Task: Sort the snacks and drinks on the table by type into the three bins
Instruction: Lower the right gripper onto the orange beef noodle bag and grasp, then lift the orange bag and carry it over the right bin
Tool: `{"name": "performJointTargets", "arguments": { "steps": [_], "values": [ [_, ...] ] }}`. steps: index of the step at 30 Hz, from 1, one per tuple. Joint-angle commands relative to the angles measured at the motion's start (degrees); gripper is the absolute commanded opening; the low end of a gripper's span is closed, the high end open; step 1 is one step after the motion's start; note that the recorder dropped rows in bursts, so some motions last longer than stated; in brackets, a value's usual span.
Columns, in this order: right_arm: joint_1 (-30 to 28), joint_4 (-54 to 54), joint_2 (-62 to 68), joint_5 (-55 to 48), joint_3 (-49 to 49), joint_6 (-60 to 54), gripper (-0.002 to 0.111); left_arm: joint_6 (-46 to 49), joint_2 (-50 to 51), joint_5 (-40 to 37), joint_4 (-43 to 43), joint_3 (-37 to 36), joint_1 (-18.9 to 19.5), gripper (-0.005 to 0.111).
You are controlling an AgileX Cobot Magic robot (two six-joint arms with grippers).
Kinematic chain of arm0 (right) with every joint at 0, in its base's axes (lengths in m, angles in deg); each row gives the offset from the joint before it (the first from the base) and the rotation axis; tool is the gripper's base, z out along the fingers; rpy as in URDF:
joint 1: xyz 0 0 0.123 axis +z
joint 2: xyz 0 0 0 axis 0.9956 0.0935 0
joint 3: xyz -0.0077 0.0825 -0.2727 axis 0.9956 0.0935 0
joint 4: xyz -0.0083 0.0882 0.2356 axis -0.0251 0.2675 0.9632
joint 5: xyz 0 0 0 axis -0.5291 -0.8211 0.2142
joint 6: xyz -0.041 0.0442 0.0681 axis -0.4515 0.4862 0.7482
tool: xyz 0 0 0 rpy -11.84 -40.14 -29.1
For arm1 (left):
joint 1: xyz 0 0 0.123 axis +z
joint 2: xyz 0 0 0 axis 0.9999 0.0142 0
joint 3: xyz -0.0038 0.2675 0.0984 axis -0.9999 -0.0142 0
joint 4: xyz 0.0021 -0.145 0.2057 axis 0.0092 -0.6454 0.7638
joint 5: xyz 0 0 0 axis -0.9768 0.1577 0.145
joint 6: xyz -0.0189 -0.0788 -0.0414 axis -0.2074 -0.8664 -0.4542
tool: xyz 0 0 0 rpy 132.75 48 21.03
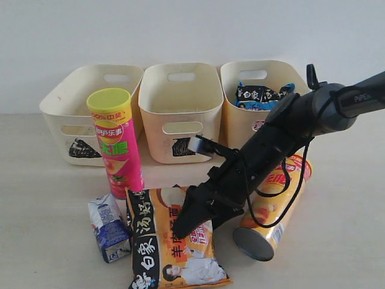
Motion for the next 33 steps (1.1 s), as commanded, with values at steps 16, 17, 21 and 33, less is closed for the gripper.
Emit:
{"name": "performJointTargets", "arguments": {
  "steps": [16, 17, 21, 33],
  "values": [
    [2.54, 0.11, 0.55, 1.47, -0.17, 1.43, 0.001, -0.71, -0.17, 0.45, -0.36, 0.16, 0.05, 0.004],
    [2.54, 0.11, 0.43, 0.63, -0.17, 1.43, 0.0, -0.71, -0.17, 0.45, -0.36, 0.16, 0.05, 0.004],
    [2.54, 0.11, -1.5, -2.89, -0.17, 1.12, 0.0, -0.71, -0.17, 0.22, -0.36, 0.16, 0.05, 0.004],
    [2.54, 0.01, -12.93, -5.16, -0.17, 0.89, 0.0, -0.71, -0.17, 0.22, -0.36, 0.16, 0.05, 0.004]
  ]
}}
